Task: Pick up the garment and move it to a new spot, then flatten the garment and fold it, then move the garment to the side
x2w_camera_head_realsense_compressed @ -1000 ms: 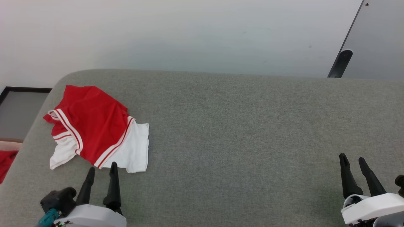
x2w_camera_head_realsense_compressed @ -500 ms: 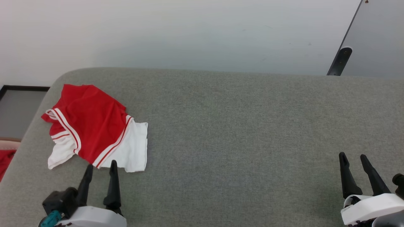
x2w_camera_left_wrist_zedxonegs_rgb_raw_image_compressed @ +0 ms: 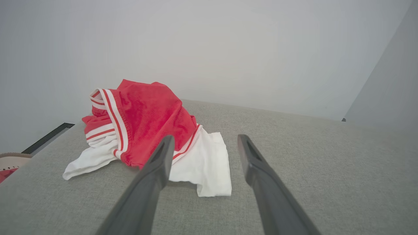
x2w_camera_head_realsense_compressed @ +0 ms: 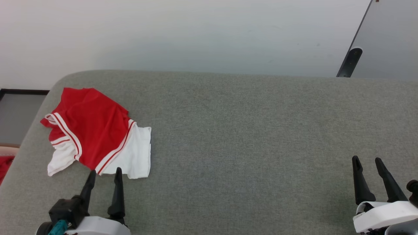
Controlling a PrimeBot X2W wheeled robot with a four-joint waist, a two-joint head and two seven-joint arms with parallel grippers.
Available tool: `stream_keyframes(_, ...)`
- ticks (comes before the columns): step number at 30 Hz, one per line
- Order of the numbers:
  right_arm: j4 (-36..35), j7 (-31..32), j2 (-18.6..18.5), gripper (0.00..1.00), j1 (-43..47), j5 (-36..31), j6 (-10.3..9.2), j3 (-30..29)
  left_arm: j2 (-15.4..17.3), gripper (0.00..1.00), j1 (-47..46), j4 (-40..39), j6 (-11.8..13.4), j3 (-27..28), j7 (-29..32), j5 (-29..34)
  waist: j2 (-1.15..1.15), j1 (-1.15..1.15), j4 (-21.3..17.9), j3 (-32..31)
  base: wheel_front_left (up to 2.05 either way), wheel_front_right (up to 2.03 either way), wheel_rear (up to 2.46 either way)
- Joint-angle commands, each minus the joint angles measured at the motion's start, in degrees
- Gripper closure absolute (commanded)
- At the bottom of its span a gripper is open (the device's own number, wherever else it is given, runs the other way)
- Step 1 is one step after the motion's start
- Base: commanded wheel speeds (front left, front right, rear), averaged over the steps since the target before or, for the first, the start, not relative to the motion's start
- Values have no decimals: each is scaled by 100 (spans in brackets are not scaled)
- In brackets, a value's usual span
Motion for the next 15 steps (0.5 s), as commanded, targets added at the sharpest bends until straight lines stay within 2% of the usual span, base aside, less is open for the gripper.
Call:
stream_keyframes(1,-40,-58,-42,0,32,-83,5,26,11,0,33,-8,-19,24,-52,142,0,0,-7,-1,0,0,0)
stream_keyframes(15,-69,-239,-60,0,107,-323,6,-45,30,0,27,73,-109,22,-202,761,0,0,-46,29,0,0,0)
